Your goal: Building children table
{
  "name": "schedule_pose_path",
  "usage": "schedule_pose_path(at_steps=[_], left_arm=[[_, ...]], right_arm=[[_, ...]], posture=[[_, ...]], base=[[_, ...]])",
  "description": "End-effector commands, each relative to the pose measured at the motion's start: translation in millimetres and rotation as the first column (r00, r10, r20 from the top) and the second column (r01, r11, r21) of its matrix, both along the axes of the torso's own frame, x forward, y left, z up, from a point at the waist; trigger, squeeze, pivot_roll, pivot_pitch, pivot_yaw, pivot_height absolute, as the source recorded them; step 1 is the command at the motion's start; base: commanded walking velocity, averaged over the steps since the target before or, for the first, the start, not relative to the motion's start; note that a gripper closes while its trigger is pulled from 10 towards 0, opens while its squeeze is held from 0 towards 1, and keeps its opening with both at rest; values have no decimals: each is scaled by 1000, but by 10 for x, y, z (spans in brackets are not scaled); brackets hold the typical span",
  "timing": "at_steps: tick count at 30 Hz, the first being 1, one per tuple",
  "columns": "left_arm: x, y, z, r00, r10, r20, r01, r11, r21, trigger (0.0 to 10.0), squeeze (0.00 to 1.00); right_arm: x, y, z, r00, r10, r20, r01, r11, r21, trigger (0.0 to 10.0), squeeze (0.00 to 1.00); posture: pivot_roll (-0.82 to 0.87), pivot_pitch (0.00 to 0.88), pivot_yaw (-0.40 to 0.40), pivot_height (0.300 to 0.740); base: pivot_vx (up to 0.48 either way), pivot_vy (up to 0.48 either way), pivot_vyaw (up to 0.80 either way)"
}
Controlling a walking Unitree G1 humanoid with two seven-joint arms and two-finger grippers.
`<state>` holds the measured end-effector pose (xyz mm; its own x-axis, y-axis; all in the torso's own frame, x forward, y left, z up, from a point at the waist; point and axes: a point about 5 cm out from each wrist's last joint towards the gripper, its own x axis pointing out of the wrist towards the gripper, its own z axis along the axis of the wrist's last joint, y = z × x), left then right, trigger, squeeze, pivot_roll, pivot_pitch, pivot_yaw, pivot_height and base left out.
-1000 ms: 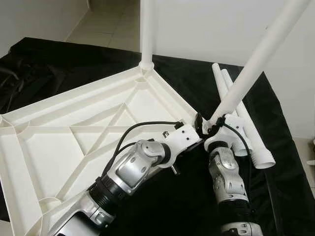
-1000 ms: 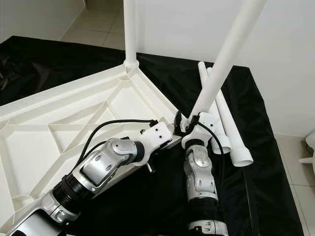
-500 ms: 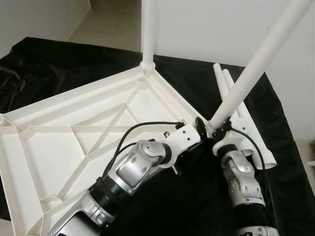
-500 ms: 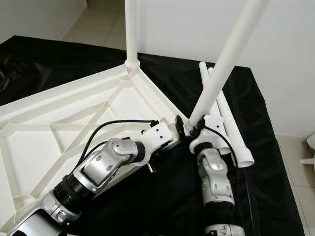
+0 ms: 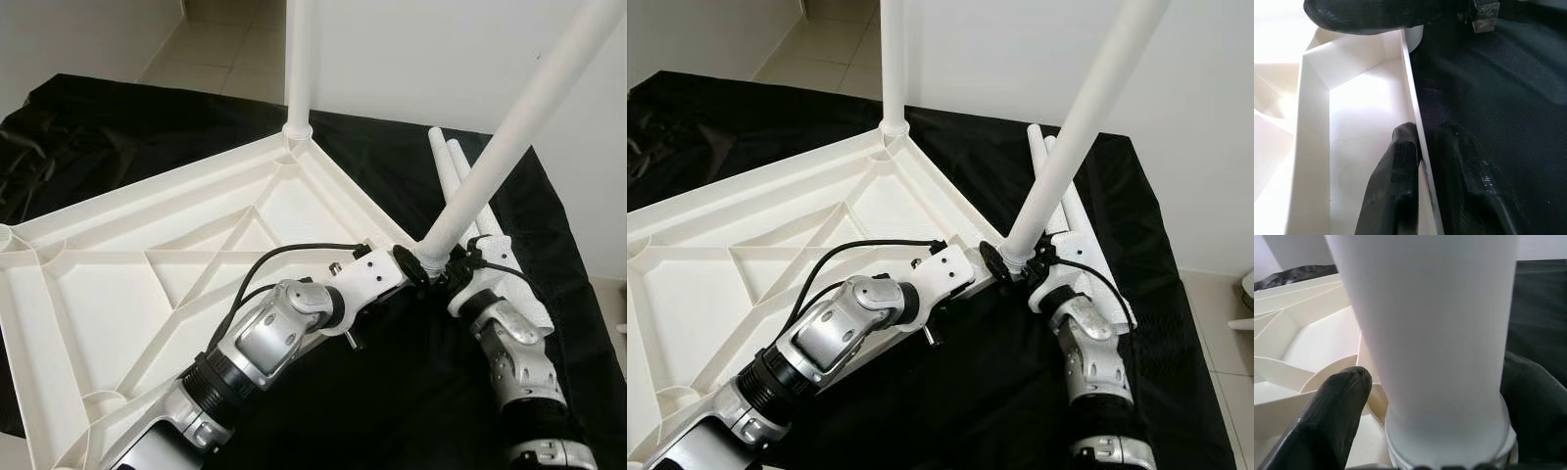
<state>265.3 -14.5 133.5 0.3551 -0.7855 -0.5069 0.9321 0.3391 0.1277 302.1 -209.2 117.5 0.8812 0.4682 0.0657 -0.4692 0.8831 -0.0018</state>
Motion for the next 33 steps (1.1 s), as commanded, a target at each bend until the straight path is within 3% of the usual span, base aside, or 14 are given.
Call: schedule_pose_path(at_steps=[1,5,6,7,8,26,27,33], left_arm=[[-199,-40,-324,984,-82,-159,94,993,68,10000,0],[-204,-38,-322,983,-84,-161,96,993,68,10000,0],[-204,-48,-314,983,-85,-162,96,993,66,10000,0],[-204,-55,-310,983,-85,-162,97,993,64,10000,0],[-202,-69,-305,983,-86,-162,97,993,61,10000,0],[-171,-146,-271,986,-75,-150,82,996,41,10000,0],[-160,-137,-270,986,-74,-148,81,996,42,10000,0],[-143,-130,-273,986,-85,-142,93,994,52,10000,0]], right_arm=[[-29,-13,-129,998,16,-61,-16,1000,3,10000,0],[-7,-98,-153,997,17,-72,-19,999,-27,10000,0],[7,-143,-156,997,19,-74,-22,999,-40,3765,0],[14,-168,-158,997,21,-74,-25,999,-48,3765,0],[17,-184,-157,997,28,-77,-32,998,-49,0,0],[86,-211,-105,994,95,-56,-98,993,-59,0,0],[90,-185,-111,996,75,-53,-78,995,-61,10000,0],[89,-85,-131,999,10,-43,-11,999,-43,10000,0]], posture=[[-6,64,-42,740],[-9,63,-42,740],[-14,61,-45,740],[-16,59,-46,740],[-16,55,-51,740],[-7,47,-75,740],[-10,47,-70,740],[-26,59,-45,740]], base=[[0,0,0],[0,0,0],[0,0,0],[0,0,0],[0,0,0],[0,0,0],[0,0,0],[0,0,0]])
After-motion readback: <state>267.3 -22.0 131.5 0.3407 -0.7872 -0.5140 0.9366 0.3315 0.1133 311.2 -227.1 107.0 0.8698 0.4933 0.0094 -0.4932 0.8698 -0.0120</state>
